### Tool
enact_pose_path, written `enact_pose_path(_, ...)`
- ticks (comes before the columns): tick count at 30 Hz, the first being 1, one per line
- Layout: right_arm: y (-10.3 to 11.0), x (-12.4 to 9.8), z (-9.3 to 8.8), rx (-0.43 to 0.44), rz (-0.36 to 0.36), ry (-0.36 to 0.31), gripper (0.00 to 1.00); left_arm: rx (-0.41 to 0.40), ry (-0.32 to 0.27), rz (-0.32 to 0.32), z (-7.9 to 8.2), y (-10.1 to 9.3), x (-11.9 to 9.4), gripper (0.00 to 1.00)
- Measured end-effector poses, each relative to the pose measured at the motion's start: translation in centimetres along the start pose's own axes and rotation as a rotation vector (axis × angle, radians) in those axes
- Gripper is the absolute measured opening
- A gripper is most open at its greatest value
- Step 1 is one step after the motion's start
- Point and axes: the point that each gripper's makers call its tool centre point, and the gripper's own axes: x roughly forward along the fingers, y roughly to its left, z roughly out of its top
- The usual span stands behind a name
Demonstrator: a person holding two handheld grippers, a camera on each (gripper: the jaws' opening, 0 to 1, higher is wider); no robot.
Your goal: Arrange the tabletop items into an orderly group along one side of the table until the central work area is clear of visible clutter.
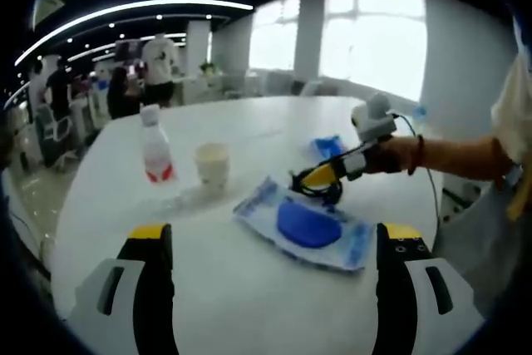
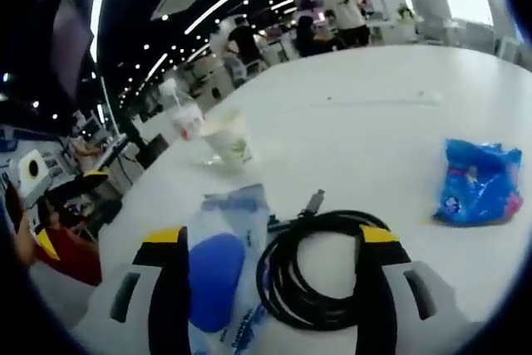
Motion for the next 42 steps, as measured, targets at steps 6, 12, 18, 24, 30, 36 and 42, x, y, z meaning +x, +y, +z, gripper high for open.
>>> enact_pose_path(6,-0.9,0.9,-0.8,0.081,-0.071,0.042,0.61,0.013,0.006,-0.004,0.0,-0.2,0.0,0.99)
enact_pose_path(12,-2.1,1.2,-1.3,0.126,-0.141,0.061,0.44,0.010,0.006,0.003,0.0,0.0,-0.1,0.99)
enact_pose_path(18,-2.3,1.4,-1.1,0.107,-0.185,0.065,0.38,0.012,0.021,-0.007,-0.4,-0.3,0.0,0.99)
enact_pose_path(24,-2.0,2.3,-1.5,0.076,-0.224,0.084,0.28,0.013,0.024,-0.009,-0.4,-0.3,0.1,0.99)
enact_pose_path(30,-2.2,2.3,-1.6,0.097,-0.242,0.085,0.22,0.017,0.021,0.001,-0.3,-0.1,0.0,0.99)
enact_pose_path(36,-2.7,2.2,-1.7,0.166,-0.271,0.078,0.16,0.023,0.026,-0.002,-0.4,-0.1,-0.1,0.99)
enact_pose_path(42,-2.3,2.3,-1.7,0.205,-0.267,0.076,0.11,0.033,0.046,0.018,-0.7,0.5,-0.3,0.99)
